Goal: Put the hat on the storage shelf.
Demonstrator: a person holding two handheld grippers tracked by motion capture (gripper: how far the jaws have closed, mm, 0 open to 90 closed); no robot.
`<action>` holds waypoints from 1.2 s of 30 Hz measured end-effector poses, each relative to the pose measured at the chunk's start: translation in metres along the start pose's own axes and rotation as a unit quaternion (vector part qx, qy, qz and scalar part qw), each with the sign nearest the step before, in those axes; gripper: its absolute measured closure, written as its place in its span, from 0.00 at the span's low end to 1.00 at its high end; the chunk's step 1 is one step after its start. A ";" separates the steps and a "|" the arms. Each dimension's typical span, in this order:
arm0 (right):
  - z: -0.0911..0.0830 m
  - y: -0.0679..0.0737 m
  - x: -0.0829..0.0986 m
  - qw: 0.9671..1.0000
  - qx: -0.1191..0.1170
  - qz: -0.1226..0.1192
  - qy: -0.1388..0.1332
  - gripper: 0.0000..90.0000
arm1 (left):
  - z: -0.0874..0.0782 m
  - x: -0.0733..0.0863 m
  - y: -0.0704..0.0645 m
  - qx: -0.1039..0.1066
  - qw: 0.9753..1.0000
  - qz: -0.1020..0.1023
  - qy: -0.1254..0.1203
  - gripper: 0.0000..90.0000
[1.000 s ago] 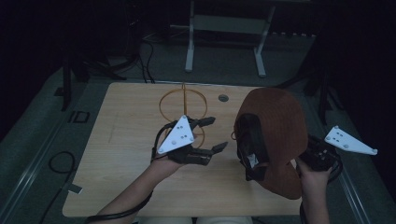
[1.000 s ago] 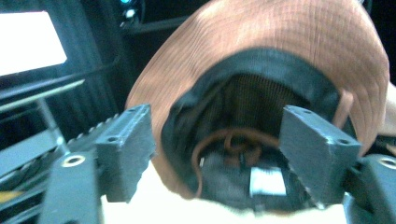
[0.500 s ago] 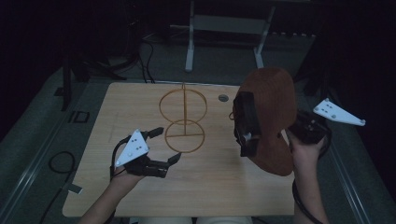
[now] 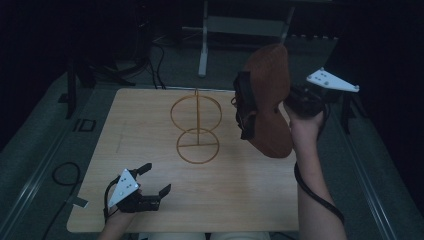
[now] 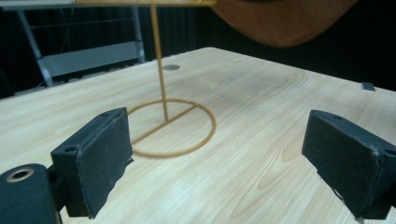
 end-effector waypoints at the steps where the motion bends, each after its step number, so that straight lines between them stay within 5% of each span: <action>1: 0.007 0.003 -0.006 1.000 0.003 -0.007 -0.002 0.99 | -0.001 0.003 0.001 -0.003 1.000 -0.004 -0.001 0.10; 6: 0.031 0.016 -0.020 0.999 0.022 -0.037 0.008 0.99 | -0.005 0.010 0.005 -0.011 1.000 -0.008 -0.002 0.10; 10: 0.066 0.046 -0.030 0.997 0.018 -0.068 0.026 0.99 | -0.009 0.010 0.007 -0.021 1.000 -0.010 -0.011 0.11; 13: 0.091 0.067 -0.029 0.997 -0.011 -0.069 0.038 0.99 | -0.009 0.014 0.010 -0.021 1.000 -0.018 -0.011 0.11; 16: 0.110 0.083 -0.020 0.996 -0.062 -0.042 0.048 0.99 | -0.011 0.016 0.013 -0.022 0.999 -0.025 -0.012 0.11; 24: 0.147 0.113 0.011 0.983 -0.150 -0.026 0.102 0.99 | -0.009 0.019 0.012 -0.014 0.999 -0.031 -0.010 0.11; 36: 0.172 0.129 0.044 0.972 -0.168 -0.038 0.163 0.97 | -0.007 0.023 0.011 -0.005 0.999 -0.034 -0.004 0.12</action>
Point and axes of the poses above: each handheld gripper's, and its own axes: z roughly forward along the jaws, x roughly out of its underside, y roughly to its left, the point moved 6 cm from there along z, roughly forward along the jaws, and after that the axes turned 7 degrees about y, right-handed, at the moved point
